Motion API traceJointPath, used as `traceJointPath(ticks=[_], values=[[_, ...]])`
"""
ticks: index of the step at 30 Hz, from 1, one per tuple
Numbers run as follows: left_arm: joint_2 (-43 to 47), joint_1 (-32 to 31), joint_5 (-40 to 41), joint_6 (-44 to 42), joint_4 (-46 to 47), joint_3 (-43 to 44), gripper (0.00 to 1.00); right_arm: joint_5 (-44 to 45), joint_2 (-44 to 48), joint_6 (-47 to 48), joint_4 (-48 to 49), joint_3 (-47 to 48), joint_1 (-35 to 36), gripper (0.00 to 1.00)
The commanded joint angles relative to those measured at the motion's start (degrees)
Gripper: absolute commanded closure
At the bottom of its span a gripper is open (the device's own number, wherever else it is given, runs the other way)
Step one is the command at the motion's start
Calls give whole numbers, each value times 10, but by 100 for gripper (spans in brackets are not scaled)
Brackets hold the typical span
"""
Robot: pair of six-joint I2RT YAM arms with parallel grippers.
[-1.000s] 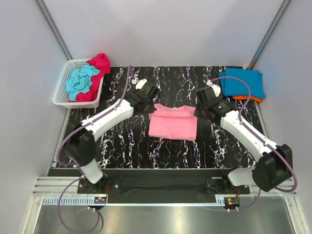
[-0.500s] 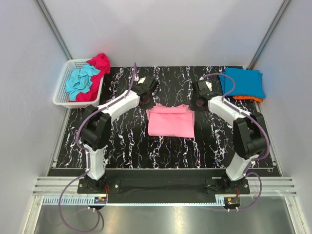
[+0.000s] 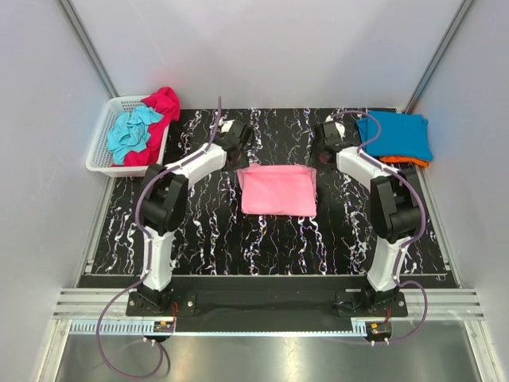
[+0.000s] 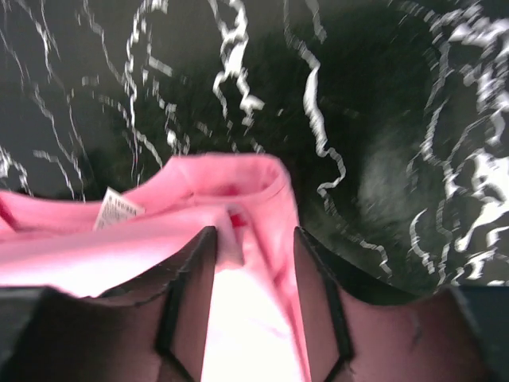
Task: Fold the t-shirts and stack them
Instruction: Fold the tshirt
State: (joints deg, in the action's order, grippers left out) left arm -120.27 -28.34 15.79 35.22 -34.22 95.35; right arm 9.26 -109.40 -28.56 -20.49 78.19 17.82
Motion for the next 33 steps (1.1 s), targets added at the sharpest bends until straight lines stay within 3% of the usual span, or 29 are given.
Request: traceJointPath(ticks=[1,4,12,15,21,33], values=[[68,0,133,-16,78,-63,48,45,11,24,43,39,-15,48],[132,0,141,-27,175,-131,42,62,24,42,48,53,-19,48],[191,-15,74,-24,189,-172,39,45,65,51,57,19,-20,47],[200,-24,-36,-28,192,-171,38,9,96,46,56,-7,-19,47],[160,-42,-139,-12,139,-122,38,-122,112,44,48,-35,-18,51],[69,-44,-100,35,70,-57,38,-169,64,35,23,-23,-2,55]])
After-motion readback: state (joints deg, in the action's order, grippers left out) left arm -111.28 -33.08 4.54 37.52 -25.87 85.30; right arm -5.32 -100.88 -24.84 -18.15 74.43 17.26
